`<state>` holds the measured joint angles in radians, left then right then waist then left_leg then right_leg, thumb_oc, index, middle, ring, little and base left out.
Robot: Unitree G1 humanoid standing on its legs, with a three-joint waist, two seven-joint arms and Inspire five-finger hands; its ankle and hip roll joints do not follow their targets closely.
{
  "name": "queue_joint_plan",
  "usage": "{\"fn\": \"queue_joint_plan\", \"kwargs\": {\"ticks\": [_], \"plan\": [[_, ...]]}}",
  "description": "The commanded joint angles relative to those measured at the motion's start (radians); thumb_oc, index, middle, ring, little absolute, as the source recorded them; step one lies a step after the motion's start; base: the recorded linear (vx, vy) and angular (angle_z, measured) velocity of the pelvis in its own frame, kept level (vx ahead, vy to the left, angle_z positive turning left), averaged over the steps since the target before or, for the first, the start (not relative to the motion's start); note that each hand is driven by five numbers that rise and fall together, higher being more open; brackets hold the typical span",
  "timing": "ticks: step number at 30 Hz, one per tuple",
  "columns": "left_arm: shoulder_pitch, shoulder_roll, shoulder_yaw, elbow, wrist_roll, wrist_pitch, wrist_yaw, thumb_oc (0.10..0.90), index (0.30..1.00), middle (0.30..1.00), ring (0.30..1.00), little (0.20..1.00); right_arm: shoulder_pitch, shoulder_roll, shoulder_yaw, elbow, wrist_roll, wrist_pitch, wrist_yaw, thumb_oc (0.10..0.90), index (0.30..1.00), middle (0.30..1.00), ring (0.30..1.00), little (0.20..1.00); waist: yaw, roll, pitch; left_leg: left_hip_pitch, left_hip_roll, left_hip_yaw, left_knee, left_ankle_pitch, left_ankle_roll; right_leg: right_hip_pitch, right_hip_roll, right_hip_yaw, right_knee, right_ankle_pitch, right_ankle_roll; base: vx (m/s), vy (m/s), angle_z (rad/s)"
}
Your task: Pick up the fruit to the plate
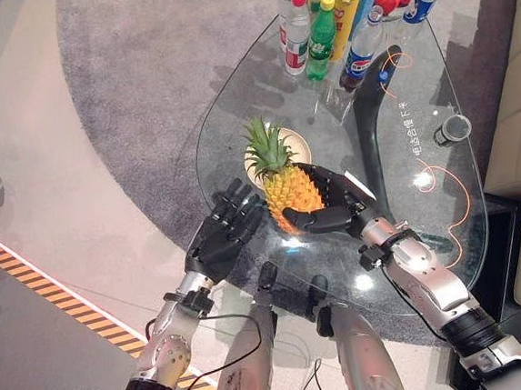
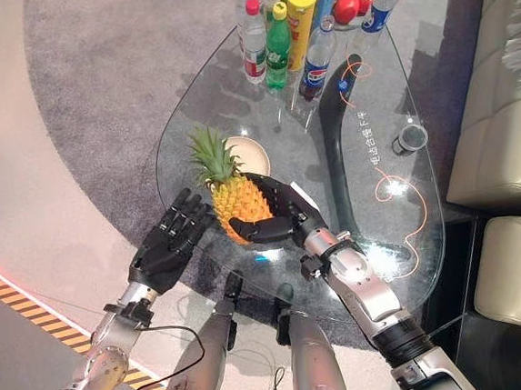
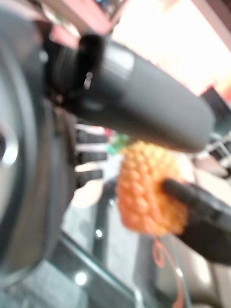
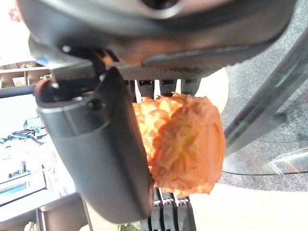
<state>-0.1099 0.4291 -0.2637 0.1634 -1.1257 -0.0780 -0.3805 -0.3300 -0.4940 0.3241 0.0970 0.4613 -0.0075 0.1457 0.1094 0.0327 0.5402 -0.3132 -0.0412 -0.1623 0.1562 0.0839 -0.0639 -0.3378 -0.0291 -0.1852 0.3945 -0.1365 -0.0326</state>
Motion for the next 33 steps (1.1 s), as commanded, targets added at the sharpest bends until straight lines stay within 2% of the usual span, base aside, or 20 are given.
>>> {"fn": "queue_joint_plan", "kwargs": {"ticks": [1,8,13,16,25,33], "plan": [[-0.015,0.028,0.016,-0.158,-0.025,-0.046,-0.044,0.8,0.9,0.9,0.9,0.9,-0.064,-0.023,0.022,-0.237,0.021,-0.12,0.099,0.1,0.3,0.3,0.3,0.2,-0.032,-0.022,-0.033,0.002,-0.044,0.041,0.113,-0.069,0.029,0.104,0.005,0.026,-0.14,0.081,0.042,0.0,0.0,0.0],[-0.035,0.05,-0.004,-0.171,-0.09,-0.049,-0.044,0.8,0.9,0.9,0.9,0.9,-0.105,-0.085,0.112,-0.279,-0.045,-0.072,0.201,0.1,0.3,0.3,0.3,0.2,-0.036,-0.027,-0.023,-0.003,-0.042,0.048,0.116,-0.068,0.031,0.093,0.007,0.044,-0.14,0.088,0.048,0.0,0.0,0.0],[-0.048,0.048,-0.022,-0.197,-0.122,-0.067,-0.022,0.8,0.9,0.9,0.9,0.9,-0.132,-0.113,0.186,-0.329,-0.05,-0.046,0.349,0.1,0.3,0.3,0.3,0.2,-0.033,-0.033,-0.02,-0.002,-0.044,0.05,0.105,-0.065,0.035,0.091,0.006,0.054,-0.15,0.093,0.054,0.0,0.0,0.0],[-0.062,0.042,-0.033,-0.205,-0.17,-0.089,-0.016,0.8,0.9,0.9,0.9,0.9,-0.155,-0.118,0.239,-0.34,-0.062,-0.009,0.41,0.1,0.3,0.3,0.3,0.2,-0.03,-0.035,-0.02,-0.003,-0.047,0.045,0.107,-0.066,0.034,0.089,0.004,0.061,-0.15,0.095,0.057,0.0,0.0,0.0],[-0.06,0.005,0.003,-0.273,-0.323,-0.09,-0.078,0.8,0.9,0.9,0.9,0.9,-0.158,-0.105,0.277,-0.303,-0.091,0.013,0.388,0.1,0.3,0.3,0.3,0.2,-0.018,-0.039,-0.02,0.0,-0.05,0.038,0.097,-0.069,0.037,0.09,0.002,0.067,-0.159,0.096,0.06,0.0,0.0,0.0],[-0.067,-0.034,-0.007,-0.298,-0.28,-0.065,-0.021,0.8,0.9,0.9,0.9,0.9,-0.169,-0.067,0.28,-0.332,-0.081,0.006,0.443,0.1,0.3,0.3,0.3,0.2,-0.014,-0.043,-0.02,-0.001,-0.055,0.027,0.1,-0.073,0.039,0.085,0.004,0.068,-0.155,0.096,0.058,0.0,0.0,0.0]]}}
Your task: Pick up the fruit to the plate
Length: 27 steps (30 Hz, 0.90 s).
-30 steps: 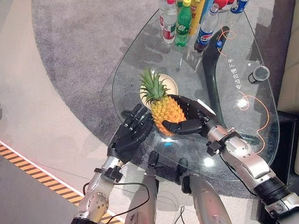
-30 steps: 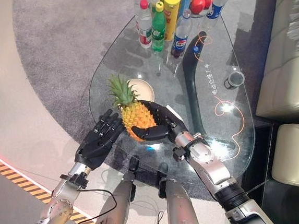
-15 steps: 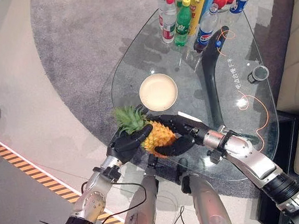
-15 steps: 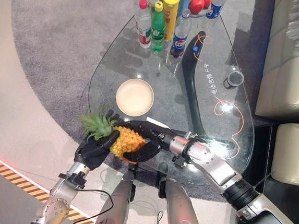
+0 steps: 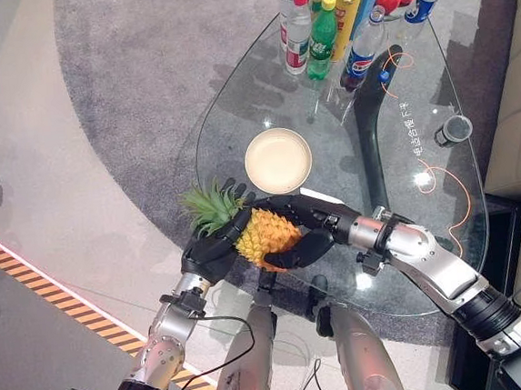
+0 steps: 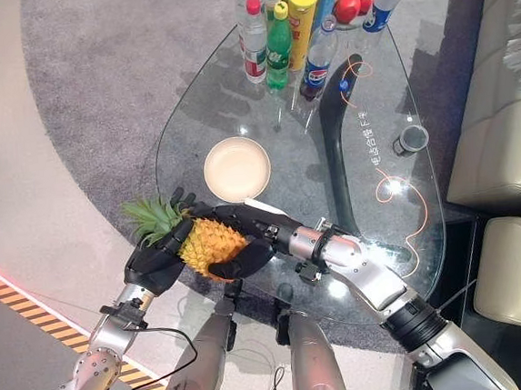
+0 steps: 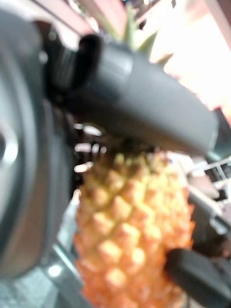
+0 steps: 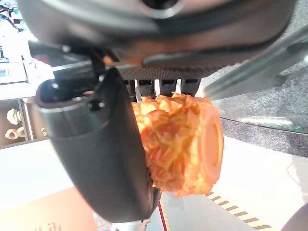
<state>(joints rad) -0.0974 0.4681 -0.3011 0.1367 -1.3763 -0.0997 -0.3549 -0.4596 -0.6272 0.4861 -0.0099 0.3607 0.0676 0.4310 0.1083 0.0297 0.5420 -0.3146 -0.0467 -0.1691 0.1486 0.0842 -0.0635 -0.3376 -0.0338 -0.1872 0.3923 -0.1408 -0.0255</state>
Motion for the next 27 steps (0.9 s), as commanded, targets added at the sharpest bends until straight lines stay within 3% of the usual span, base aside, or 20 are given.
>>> {"fn": "queue_joint_plan", "kwargs": {"ticks": [1,10,11,27], "plan": [[-0.08,-0.075,0.028,-0.267,-0.018,-0.043,-0.041,0.8,0.9,0.9,0.9,0.9,-0.043,0.069,0.121,-0.231,0.023,-0.067,0.156,0.1,0.3,0.3,0.3,0.2,-0.013,-0.041,-0.022,0.0,-0.05,0.034,0.108,-0.074,0.039,0.084,0.009,0.071,-0.153,0.1,0.051,0.0,0.0,0.0],[-0.053,-0.114,0.019,-0.247,-0.007,-0.098,-0.031,0.8,0.9,0.9,0.9,0.9,-0.048,0.089,0.123,-0.249,0.018,-0.055,0.138,0.1,0.3,0.3,0.3,0.2,-0.012,-0.04,-0.022,0.0,-0.051,0.033,0.11,-0.078,0.041,0.085,0.009,0.077,-0.156,0.101,0.05,0.0,0.0,0.0],[-0.051,-0.12,0.022,-0.249,-0.017,-0.117,-0.05,0.1,0.3,0.3,0.3,0.2,-0.044,0.092,0.12,-0.247,0.018,-0.058,0.131,0.1,0.3,0.3,0.3,0.2,-0.011,-0.042,-0.022,-0.001,-0.052,0.033,0.111,-0.079,0.042,0.084,0.009,0.076,-0.157,0.101,0.05,0.0,0.0,0.0],[-0.058,-0.178,0.044,-0.24,-0.066,-0.2,-0.116,0.1,0.3,0.3,0.3,0.2,-0.033,0.134,0.109,-0.224,-0.003,-0.054,0.095,0.1,0.3,0.3,0.3,0.2,-0.007,-0.049,-0.022,-0.007,-0.054,0.027,0.118,-0.087,0.043,0.072,0.006,0.074,-0.145,0.098,0.049,0.0,0.0,0.0]]}}
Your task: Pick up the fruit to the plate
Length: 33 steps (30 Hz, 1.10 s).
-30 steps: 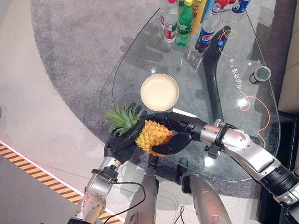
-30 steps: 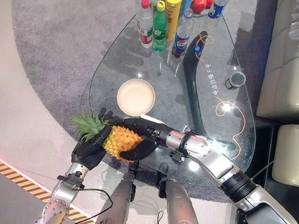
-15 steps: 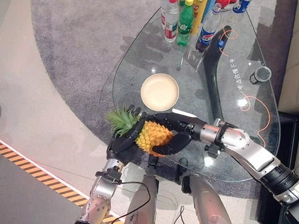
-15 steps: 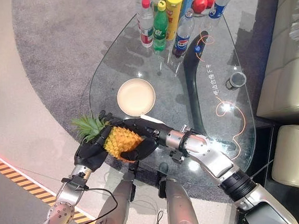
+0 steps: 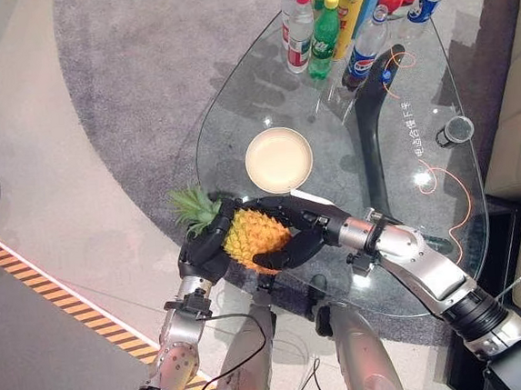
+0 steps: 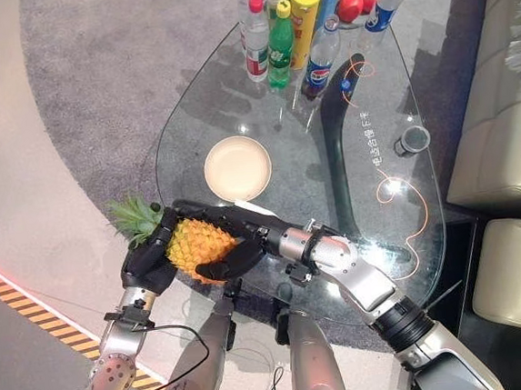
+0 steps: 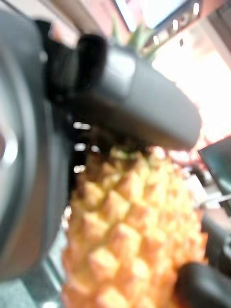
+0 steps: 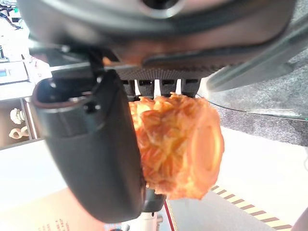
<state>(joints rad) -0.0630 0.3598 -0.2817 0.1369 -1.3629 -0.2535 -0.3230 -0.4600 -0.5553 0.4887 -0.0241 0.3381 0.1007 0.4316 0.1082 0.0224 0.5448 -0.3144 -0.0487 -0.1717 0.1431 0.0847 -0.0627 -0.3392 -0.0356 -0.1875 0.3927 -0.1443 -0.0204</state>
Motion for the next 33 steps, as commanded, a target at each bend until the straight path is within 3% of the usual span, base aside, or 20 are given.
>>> {"fn": "queue_joint_plan", "kwargs": {"ticks": [1,18,23,24,25,26,27,33], "plan": [[-0.091,-0.076,0.03,-0.239,-0.09,-0.056,-0.157,0.1,0.3,0.3,0.3,0.2,-0.032,0.066,0.106,-0.205,0.019,-0.088,0.09,0.1,0.3,0.3,0.3,0.2,-0.006,-0.043,-0.025,-0.007,-0.052,0.03,0.123,-0.088,0.042,0.073,0.008,0.074,-0.145,0.101,0.043,0.0,0.0,0.0],[-0.108,-0.116,0.06,-0.24,-0.151,-0.11,-0.216,0.1,0.3,0.3,0.3,0.2,-0.028,0.103,0.09,-0.174,0.012,-0.071,0.058,0.1,0.3,0.3,0.3,0.2,-0.004,-0.05,-0.025,-0.006,-0.053,0.043,0.125,-0.095,0.041,0.068,0.002,0.056,-0.139,0.1,0.044,0.0,0.0,0.0],[-0.107,-0.121,0.071,-0.244,-0.149,-0.114,-0.224,0.1,0.3,0.3,0.3,0.2,-0.011,0.098,0.08,-0.154,-0.016,-0.055,0.006,0.1,0.3,0.3,0.3,0.2,-0.008,-0.046,-0.025,-0.006,-0.052,0.049,0.123,-0.095,0.04,0.065,0.001,0.055,-0.139,0.099,0.044,0.0,0.0,0.0],[-0.11,-0.121,0.073,-0.244,-0.15,-0.116,-0.221,0.1,0.3,0.3,0.3,0.2,-0.006,0.093,0.074,-0.146,-0.016,-0.058,-0.01,0.306,0.476,0.476,0.476,0.406,-0.011,-0.047,-0.025,-0.006,-0.05,0.052,0.121,-0.094,0.04,0.064,0.001,0.055,-0.139,0.1,0.045,0.0,0.0,0.0],[-0.111,-0.12,0.074,-0.244,-0.151,-0.116,-0.221,0.1,0.3,0.3,0.3,0.2,-0.005,0.091,0.071,-0.144,-0.016,-0.06,-0.015,0.391,0.549,0.549,0.549,0.491,-0.011,-0.047,-0.025,-0.007,-0.05,0.052,0.121,-0.094,0.04,0.064,0.001,0.055,-0.14,0.1,0.045,0.0,0.0,0.0],[-0.109,-0.12,0.076,-0.243,-0.152,-0.116,-0.224,0.1,0.3,0.3,0.3,0.2,-0.001,0.089,0.065,-0.142,-0.02,-0.061,-0.023,0.72,0.832,0.832,0.832,0.82,-0.012,-0.047,-0.025,-0.006,-0.05,0.053,0.12,-0.094,0.039,0.065,0.001,0.055,-0.141,0.1,0.045,0.0,0.0,0.0],[-0.108,-0.122,0.079,-0.241,-0.151,-0.117,-0.227,0.1,0.3,0.3,0.3,0.2,0.007,0.086,0.055,-0.138,-0.024,-0.06,-0.044,0.8,0.9,0.9,0.9,0.9,-0.014,-0.048,-0.025,-0.006,-0.05,0.054,0.119,-0.094,0.039,0.064,0.002,0.055,-0.141,0.101,0.046,0.0,0.0,0.0],[-0.105,-0.12,0.093,-0.238,-0.154,-0.116,-0.241,0.1,0.3,0.3,0.3,0.2,0.031,0.068,0.017,-0.115,-0.03,-0.078,-0.09,0.8,0.9,0.9,0.9,0.9,-0.018,-0.051,-0.025,-0.002,-0.046,0.061,0.109,-0.092,0.04,0.066,0.002,0.054,-0.145,0.101,0.049,0.0,0.0,0.0]]}}
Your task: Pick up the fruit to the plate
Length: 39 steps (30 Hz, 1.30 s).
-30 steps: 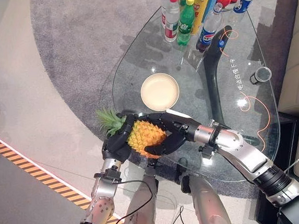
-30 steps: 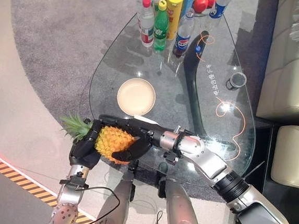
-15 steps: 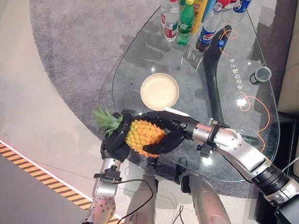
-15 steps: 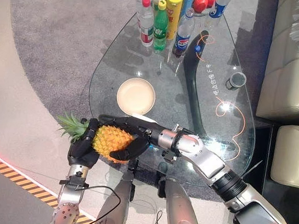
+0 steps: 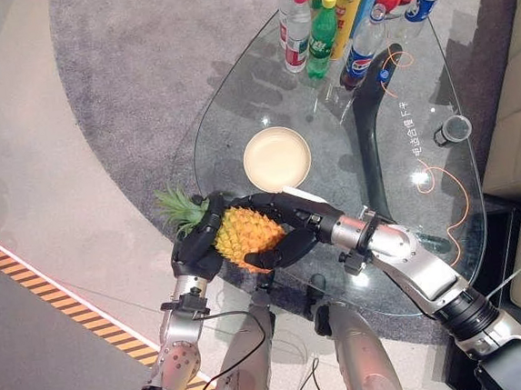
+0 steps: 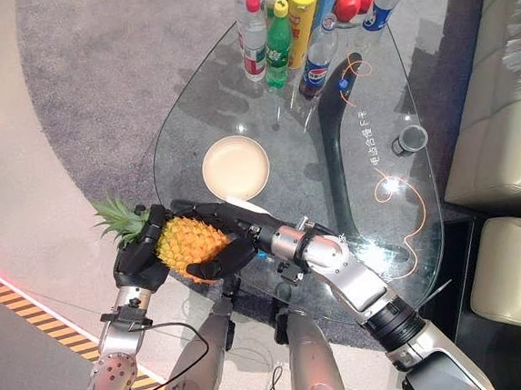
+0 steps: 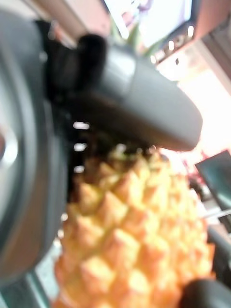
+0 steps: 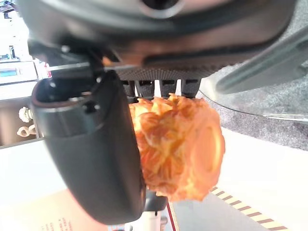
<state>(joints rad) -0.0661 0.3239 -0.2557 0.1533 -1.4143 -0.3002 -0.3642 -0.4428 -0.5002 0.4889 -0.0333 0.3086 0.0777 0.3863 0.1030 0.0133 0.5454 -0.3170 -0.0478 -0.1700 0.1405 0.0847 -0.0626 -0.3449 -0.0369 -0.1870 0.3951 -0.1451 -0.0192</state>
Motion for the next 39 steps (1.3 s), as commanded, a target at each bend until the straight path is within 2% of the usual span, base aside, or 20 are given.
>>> {"fn": "queue_joint_plan", "kwargs": {"ticks": [1,11,20,33,39], "plan": [[-0.102,-0.082,0.07,-0.253,-0.104,-0.071,-0.202,0.1,0.3,0.3,0.3,0.2,0.018,0.009,0.007,-0.102,0.001,-0.058,-0.06,0.8,0.9,0.9,0.9,0.9,-0.015,-0.043,-0.025,0.002,-0.046,0.061,0.11,-0.092,0.039,0.071,0.003,0.053,-0.147,0.102,0.048,0.0,0.0,0.0],[-0.1,-0.089,0.094,-0.239,-0.097,-0.069,-0.214,0.1,0.3,0.3,0.3,0.2,0.074,-0.002,-0.084,-0.074,-0.009,-0.086,-0.139,0.8,0.9,0.9,0.9,0.9,-0.027,-0.051,-0.025,0.003,-0.037,0.075,0.101,-0.091,0.038,0.065,0.003,0.048,-0.148,0.106,0.053,0.0,0.0,0.0],[-0.088,-0.092,0.119,-0.237,-0.091,-0.055,-0.224,0.1,0.3,0.3,0.3,0.2,0.13,0.003,-0.172,-0.062,0.008,-0.143,-0.208,0.8,0.9,0.9,0.9,0.9,-0.036,-0.056,-0.025,0.007,-0.033,0.083,0.096,-0.094,0.04,0.065,0.002,0.047,-0.151,0.11,0.058,0.0,0.0,0.0],[-0.069,-0.113,0.151,-0.247,-0.081,-0.038,-0.221,0.1,0.3,0.3,0.3,0.2,0.204,0.07,-0.293,-0.081,0.089,-0.276,-0.301,0.8,0.9,0.9,0.9,0.9,-0.052,-0.052,-0.025,0.004,-0.025,0.099,0.099,-0.099,0.042,0.058,0.003,0.051,-0.147,0.109,0.061,0.0,0.0,0.0],[-0.062,-0.121,0.159,-0.258,-0.077,-0.032,-0.214,0.1,0.3,0.3,0.3,0.2,0.221,0.113,-0.323,-0.096,0.116,-0.332,-0.299,0.8,0.9,0.9,0.9,0.9,-0.056,-0.047,-0.025,0.003,-0.023,0.103,0.101,-0.1,0.042,0.057,0.005,0.054,-0.145,0.108,0.06,0.0,0.0,0.0]]}}
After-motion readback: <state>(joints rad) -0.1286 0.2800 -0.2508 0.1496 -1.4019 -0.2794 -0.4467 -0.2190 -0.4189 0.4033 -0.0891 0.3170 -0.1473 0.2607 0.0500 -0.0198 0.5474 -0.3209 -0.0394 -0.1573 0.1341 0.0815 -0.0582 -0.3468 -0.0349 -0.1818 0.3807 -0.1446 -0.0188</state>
